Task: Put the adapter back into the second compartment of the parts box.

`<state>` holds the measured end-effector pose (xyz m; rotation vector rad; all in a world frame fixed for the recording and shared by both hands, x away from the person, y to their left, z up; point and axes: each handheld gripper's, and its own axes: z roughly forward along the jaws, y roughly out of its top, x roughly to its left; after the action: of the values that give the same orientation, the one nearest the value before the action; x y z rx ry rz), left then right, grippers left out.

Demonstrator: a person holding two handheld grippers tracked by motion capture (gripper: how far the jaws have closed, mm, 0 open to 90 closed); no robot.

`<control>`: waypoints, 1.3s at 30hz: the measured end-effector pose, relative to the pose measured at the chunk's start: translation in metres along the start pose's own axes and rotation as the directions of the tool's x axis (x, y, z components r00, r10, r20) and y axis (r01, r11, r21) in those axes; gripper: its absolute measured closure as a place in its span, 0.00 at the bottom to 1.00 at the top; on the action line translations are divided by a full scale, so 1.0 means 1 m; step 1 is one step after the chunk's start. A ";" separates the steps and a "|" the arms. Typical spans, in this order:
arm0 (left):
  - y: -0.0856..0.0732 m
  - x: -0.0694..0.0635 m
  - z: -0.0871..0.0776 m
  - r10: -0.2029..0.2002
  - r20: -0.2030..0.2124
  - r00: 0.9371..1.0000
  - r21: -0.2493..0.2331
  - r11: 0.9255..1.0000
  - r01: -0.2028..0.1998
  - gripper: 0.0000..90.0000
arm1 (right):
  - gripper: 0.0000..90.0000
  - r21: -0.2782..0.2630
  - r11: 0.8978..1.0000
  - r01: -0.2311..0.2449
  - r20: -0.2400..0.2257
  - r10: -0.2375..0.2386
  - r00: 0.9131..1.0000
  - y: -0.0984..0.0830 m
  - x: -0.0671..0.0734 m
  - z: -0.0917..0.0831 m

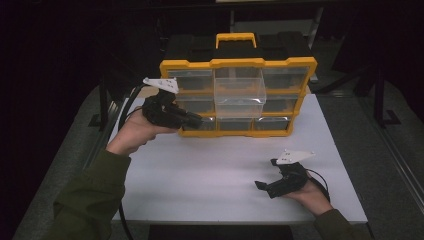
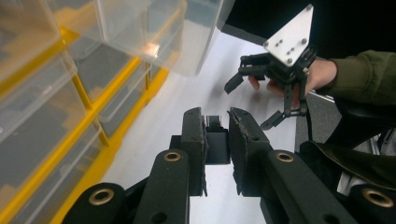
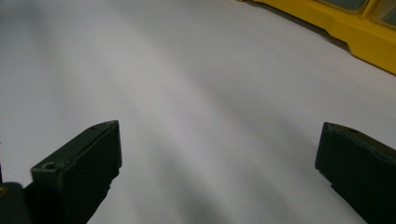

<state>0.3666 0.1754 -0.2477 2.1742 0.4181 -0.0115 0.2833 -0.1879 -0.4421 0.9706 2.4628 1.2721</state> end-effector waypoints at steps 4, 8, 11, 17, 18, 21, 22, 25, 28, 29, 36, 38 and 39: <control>0.008 0.000 -0.006 0.007 -0.005 1.000 -0.009 1.000 -0.007 0.85 | 0.00 -0.001 1.000 0.000 -0.001 0.000 1.000 0.000 0.000 0.000; 0.016 0.001 -0.012 0.015 -0.006 1.000 -0.025 1.000 -0.015 0.85 | 0.00 -0.002 1.000 -0.001 -0.001 0.001 1.000 0.000 0.000 0.000; 0.022 0.001 -0.016 0.020 -0.011 1.000 -0.027 0.999 -0.020 0.85 | 0.00 -0.001 1.000 -0.001 -0.001 0.001 1.000 0.000 0.000 0.000; 0.039 0.000 -0.025 0.042 -0.022 0.999 -0.038 0.998 -0.043 0.85 | 0.00 -0.003 1.000 -0.003 -0.002 0.003 1.000 0.000 0.000 0.000; 0.042 0.000 -0.026 0.046 -0.023 0.999 -0.038 0.998 -0.046 0.85 | 0.00 -0.001 1.000 -0.004 -0.002 0.004 1.000 0.000 0.000 0.000; 0.052 -0.001 -0.028 0.057 -0.031 0.998 -0.040 0.998 -0.058 0.85 | 0.00 0.001 1.000 -0.002 -0.002 0.002 1.000 0.000 0.000 0.000; 0.054 -0.001 -0.029 0.062 -0.033 0.998 -0.037 0.997 -0.063 0.85 | 0.00 0.001 1.000 -0.003 -0.003 0.003 1.000 0.000 0.000 0.000; 0.064 -0.002 -0.032 0.077 -0.038 0.996 -0.042 0.996 -0.078 0.85 | 0.00 -0.001 1.000 -0.005 -0.004 0.005 1.000 0.000 0.000 0.000; 0.074 -0.003 -0.034 0.087 -0.043 0.995 -0.041 0.995 -0.088 0.85 | 0.00 0.001 1.000 -0.004 -0.005 0.004 1.000 0.000 0.000 0.000; 0.078 -0.003 -0.034 0.091 -0.044 0.995 -0.042 0.995 -0.093 0.85 | 0.00 0.001 1.000 -0.004 -0.005 0.004 1.000 0.000 0.000 0.000; 0.094 -0.004 -0.031 0.107 -0.044 0.993 -0.034 0.993 -0.109 0.85 | 0.00 -0.003 1.000 -0.006 -0.004 0.006 1.000 0.000 0.000 -0.001; 0.097 -0.005 -0.029 0.111 -0.043 0.993 -0.032 0.993 -0.112 0.85 | 0.00 -0.004 1.000 -0.005 -0.004 0.005 1.000 0.000 0.000 -0.001; 0.098 -0.005 -0.028 0.113 -0.043 0.993 -0.030 0.993 -0.114 0.85 | 0.00 -0.003 1.000 -0.005 -0.004 0.005 1.000 0.000 0.000 -0.001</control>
<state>0.3873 0.1425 -0.1529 2.1658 0.3151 0.1031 0.2830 -0.1887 -0.4418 0.9749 2.4625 1.2807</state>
